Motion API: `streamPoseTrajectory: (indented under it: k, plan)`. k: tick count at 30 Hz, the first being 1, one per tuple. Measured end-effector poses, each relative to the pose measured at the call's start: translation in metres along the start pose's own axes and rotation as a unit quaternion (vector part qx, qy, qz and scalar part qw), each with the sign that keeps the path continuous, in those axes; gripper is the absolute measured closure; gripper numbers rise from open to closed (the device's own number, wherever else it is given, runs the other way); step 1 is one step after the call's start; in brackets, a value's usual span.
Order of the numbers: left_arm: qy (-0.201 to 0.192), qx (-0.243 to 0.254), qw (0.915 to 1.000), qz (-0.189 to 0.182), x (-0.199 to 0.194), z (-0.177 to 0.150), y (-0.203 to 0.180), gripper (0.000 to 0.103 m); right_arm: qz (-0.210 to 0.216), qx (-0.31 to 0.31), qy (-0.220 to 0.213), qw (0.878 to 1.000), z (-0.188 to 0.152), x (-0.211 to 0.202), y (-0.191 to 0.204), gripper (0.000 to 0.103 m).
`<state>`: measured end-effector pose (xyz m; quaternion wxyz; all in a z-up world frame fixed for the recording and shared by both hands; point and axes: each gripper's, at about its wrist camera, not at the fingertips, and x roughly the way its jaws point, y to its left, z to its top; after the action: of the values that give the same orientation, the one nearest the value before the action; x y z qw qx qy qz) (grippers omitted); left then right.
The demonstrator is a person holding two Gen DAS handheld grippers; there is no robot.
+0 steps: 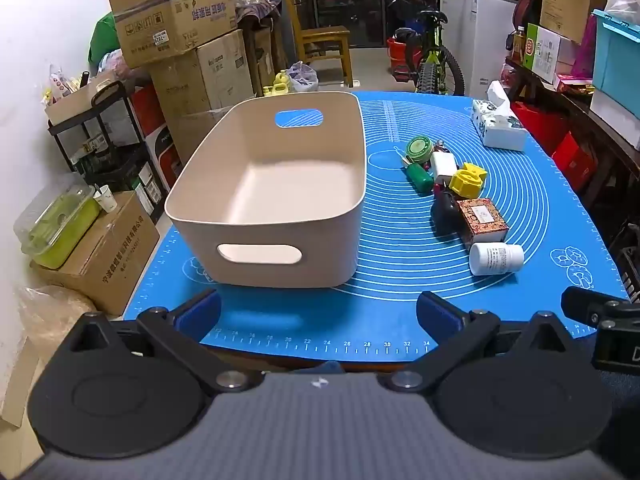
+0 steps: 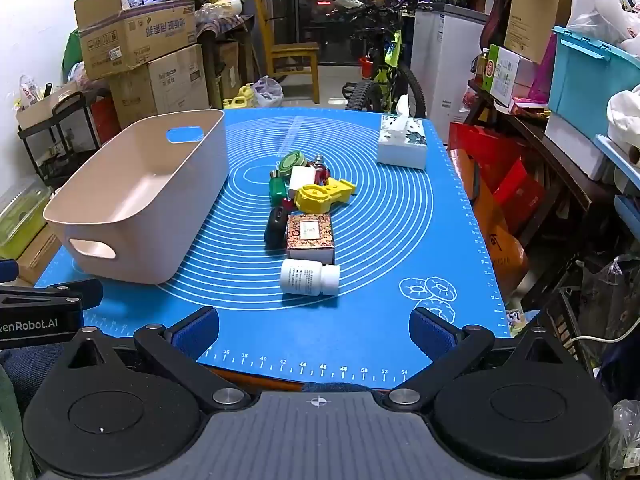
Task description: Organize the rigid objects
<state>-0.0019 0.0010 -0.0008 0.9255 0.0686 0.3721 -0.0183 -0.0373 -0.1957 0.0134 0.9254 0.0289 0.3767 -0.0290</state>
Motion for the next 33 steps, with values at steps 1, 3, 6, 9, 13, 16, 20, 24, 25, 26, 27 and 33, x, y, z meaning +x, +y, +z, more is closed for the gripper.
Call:
streamPoseTrajectory:
  k: [1,3,6,9,13,16,20,24,25,26,27,33]
  plan:
    - [0.000,0.000,1.0000,0.000,-0.0001,-0.0002,0.0001,0.000,0.001,0.001,0.000,1.000,0.0000,0.0000,-0.0002,0.002]
    - [-0.001,0.001,1.0000,0.000,-0.0016,0.0003,0.0026,0.000,0.000,0.000,0.000,1.000,0.0000,0.0000,0.0000,0.002]
    - [-0.001,0.001,1.0000,-0.002,-0.0026,-0.0008,0.0042,0.000,0.000,0.000,0.000,1.000,0.0000,-0.0001,-0.0001,0.002]
    - [-0.001,0.002,1.0000,0.000,-0.0013,0.0008,0.0006,0.000,0.000,0.000,0.000,1.000,-0.0001,-0.0001,0.0001,0.002]
    - [-0.002,0.003,1.0000,0.001,-0.0016,0.0003,0.0012,0.000,0.000,0.000,0.000,1.000,-0.0002,-0.0002,0.0003,0.002]
    - [-0.003,0.004,1.0000,0.003,-0.0016,0.0003,-0.0006,0.000,0.000,0.000,-0.001,1.000,-0.0001,-0.0003,0.0000,0.002]
    - [-0.003,0.004,1.0000,0.003,-0.0015,0.0004,-0.0009,0.000,-0.001,-0.001,-0.001,1.000,-0.0002,-0.0003,0.0004,0.002]
    - [-0.003,0.004,1.0000,0.003,-0.0015,0.0003,-0.0012,0.000,-0.001,-0.001,-0.001,1.000,-0.0002,-0.0004,0.0004,0.002]
    - [-0.003,0.004,1.0000,0.003,-0.0016,0.0002,-0.0012,0.000,-0.001,-0.001,-0.001,1.000,-0.0001,-0.0004,0.0004,0.002]
    - [-0.003,0.004,1.0000,0.003,-0.0017,0.0001,-0.0013,0.000,-0.001,-0.001,-0.001,1.000,-0.0001,-0.0005,0.0006,0.002]
    - [-0.003,0.004,1.0000,0.003,-0.0015,0.0002,-0.0010,0.000,-0.001,-0.001,-0.001,1.000,-0.0001,-0.0005,0.0007,0.002]
    - [-0.003,0.004,1.0000,0.003,-0.0016,0.0003,-0.0007,0.000,-0.001,-0.002,-0.001,1.000,-0.0001,-0.0007,0.0008,0.002]
